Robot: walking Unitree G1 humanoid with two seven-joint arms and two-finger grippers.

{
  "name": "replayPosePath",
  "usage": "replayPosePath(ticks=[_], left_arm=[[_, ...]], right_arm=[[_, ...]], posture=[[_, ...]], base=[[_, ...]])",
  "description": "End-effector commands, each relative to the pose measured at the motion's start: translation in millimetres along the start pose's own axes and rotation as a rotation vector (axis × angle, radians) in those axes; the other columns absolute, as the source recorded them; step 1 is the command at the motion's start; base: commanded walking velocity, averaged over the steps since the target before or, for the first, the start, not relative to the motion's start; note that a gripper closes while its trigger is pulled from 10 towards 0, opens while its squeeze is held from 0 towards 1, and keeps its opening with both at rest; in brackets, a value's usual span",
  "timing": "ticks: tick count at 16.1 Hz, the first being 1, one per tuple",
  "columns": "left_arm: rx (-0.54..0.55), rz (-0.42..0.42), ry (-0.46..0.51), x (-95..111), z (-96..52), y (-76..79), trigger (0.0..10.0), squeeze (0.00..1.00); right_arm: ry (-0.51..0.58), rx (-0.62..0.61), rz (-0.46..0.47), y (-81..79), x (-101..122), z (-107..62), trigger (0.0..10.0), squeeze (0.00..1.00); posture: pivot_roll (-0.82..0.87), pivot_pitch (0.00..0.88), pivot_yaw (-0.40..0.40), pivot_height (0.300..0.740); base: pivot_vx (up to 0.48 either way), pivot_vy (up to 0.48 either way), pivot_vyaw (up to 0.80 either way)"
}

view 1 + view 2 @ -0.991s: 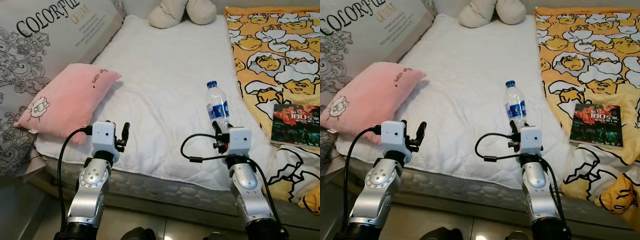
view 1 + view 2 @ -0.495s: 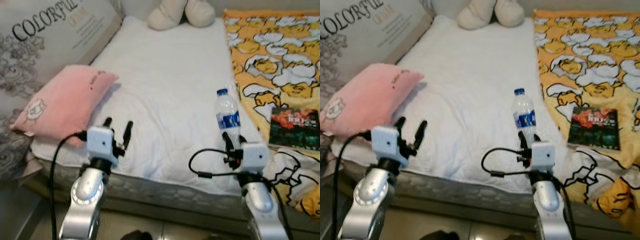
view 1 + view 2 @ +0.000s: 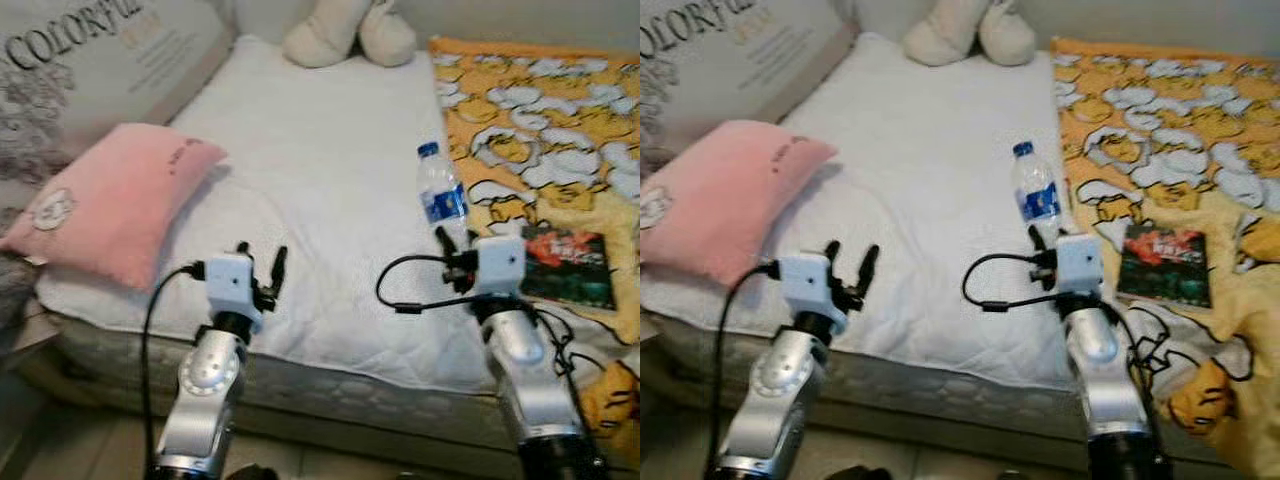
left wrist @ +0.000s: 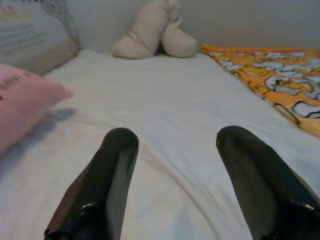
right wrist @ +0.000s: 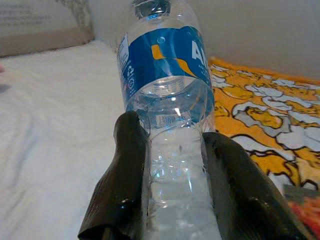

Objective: Clean up the room

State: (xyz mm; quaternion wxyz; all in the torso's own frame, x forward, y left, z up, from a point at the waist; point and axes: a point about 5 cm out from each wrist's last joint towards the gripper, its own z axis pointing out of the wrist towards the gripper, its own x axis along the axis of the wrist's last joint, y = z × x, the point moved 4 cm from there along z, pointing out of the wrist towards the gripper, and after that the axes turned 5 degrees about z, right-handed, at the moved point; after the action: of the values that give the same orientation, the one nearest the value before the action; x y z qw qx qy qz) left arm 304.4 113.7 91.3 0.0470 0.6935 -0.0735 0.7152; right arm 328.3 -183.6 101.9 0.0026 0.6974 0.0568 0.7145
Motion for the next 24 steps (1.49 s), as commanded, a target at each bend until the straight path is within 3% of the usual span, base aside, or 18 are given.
replayPosePath(ticks=[1, 3, 13, 17, 20, 24], left_arm=[[0.013, 0.011, 0.019, 4, 3.7, -0.4, 10.0, 0.0], [0.001, 0.019, 0.048, 9, 4.1, 1.0, 10.0, 0.0], [-0.068, 0.042, 0.082, 17, -0.4, -1.2, 10.0, 0.0], [-0.045, 0.027, 0.051, 11, 7.5, -10.4, 10.0, 0.0], [-0.064, 0.063, 0.081, 15, 7.4, -9.6, 10.0, 0.0], [-0.05, 0.006, 0.098, 18, 9.6, -9.1, 10.0, 0.0]], right_arm=[[0.002, 0.002, 0.008, 2.5, 4, 3.5, 10.0, 0.0], [-0.025, -0.021, 0.026, 5.9, -3, 6.3, 10.0, 0.0], [-0.049, -0.012, 0.068, -11.2, -18, 9.5, 10.0, 0.0], [-0.071, -0.033, 0.108, -4.0, -25, 10.5, 10.0, 0.0], [-0.058, -0.041, 0.123, -4.6, -22, 15.2, 10.0, 0.0], [-0.052, -0.022, 0.116, -7.4, -22, 16.0, 10.0, 0.0]], posture=[[-0.22, 0.0, 0.008, 0.74], [-0.21, 0.0, 0.023, 0.74], [-0.18, 0.0, 0.094, 0.74], [-0.18, 0.0, 0.106, 0.74], [-0.18, 0.0, 0.114, 0.74], [-0.18, 0.0, 0.113, 0.74]], base=[[0.0, 0.0, 0.8], [0.0, -0.48, 0.79], [0.0, -0.451, 0.78], [0.0, 0.0, 0.77], [0.0, 0.0, 0.76], [0.0, 0.12, 0.76]])
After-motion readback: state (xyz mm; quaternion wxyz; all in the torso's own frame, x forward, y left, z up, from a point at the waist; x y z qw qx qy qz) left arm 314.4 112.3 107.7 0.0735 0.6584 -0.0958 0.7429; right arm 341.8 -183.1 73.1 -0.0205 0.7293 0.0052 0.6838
